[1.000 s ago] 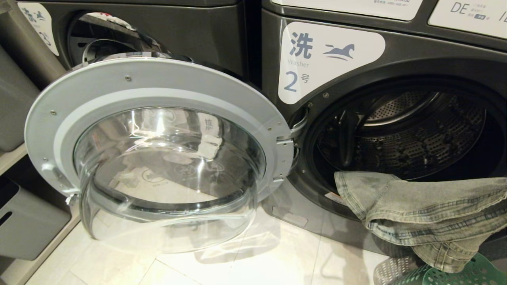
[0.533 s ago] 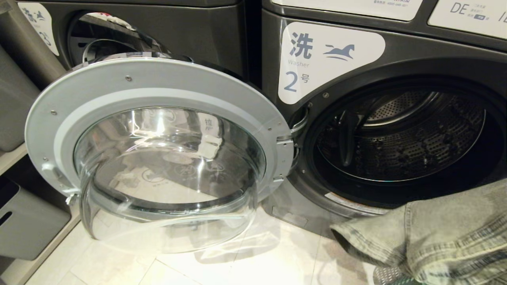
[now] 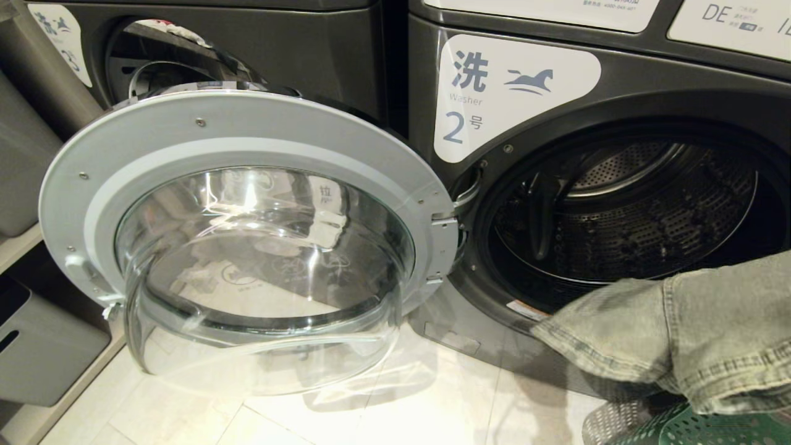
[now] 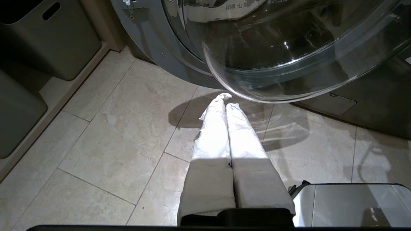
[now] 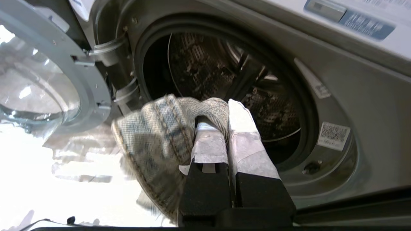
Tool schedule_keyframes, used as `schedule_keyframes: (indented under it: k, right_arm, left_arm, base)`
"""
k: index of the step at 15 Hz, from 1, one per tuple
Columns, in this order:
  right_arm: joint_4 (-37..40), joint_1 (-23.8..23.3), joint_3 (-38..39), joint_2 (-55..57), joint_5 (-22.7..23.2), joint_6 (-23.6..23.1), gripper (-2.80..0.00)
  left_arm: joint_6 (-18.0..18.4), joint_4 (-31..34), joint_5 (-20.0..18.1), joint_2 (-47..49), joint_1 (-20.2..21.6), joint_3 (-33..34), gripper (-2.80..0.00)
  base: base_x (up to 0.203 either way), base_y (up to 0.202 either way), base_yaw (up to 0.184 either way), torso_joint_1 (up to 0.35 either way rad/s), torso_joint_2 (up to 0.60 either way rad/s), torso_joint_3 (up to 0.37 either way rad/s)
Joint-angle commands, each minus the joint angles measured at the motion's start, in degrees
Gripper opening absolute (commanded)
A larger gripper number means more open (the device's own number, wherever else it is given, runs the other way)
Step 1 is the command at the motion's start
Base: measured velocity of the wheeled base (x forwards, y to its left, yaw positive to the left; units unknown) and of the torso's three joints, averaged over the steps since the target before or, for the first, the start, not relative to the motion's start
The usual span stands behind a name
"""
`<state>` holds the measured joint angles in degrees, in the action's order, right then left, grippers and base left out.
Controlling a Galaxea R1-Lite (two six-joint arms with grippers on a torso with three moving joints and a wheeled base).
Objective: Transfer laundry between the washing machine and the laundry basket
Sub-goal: Pick a cloth and place it into the basket
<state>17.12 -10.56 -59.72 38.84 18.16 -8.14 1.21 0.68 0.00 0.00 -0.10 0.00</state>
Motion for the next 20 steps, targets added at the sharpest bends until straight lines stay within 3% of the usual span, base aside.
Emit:
schedule_keyframes:
  k: [1,5,17,20]
  right_arm:
    - [0.9,0.0,0.3,-0.2,-0.1,-0.2,-2.80]
    - [1.5,0.0,0.7,0.3,-1.2,-3.2,-2.80]
    - [1.3,0.0,2.6,0.4,-1.1,-3.5,-2.80]
    - [1.2,0.0,2.8,0.9,-1.1,-3.5,-2.80]
  left_arm:
    - [0.0,0.0,0.0,-0.1,0.0,0.1,-2.80]
    - [0.0,0.0,0.0,0.0,0.0,0.1,-2.80]
    - [0.1,0.0,0.0,-0.1,0.0,0.1,-2.80]
    - [0.1,0.0,0.0,-0.1,0.0,0.1,-2.80]
  base:
    - [0.000,0.000,0.000,0.000,0.00,0.000]
    - [0.000,0.000,0.000,0.000,0.00,0.000]
    - [0.000,0.000,0.000,0.000,0.00,0.000]
    - [-0.003,0.005,-0.131,0.004,0.00,0.002]
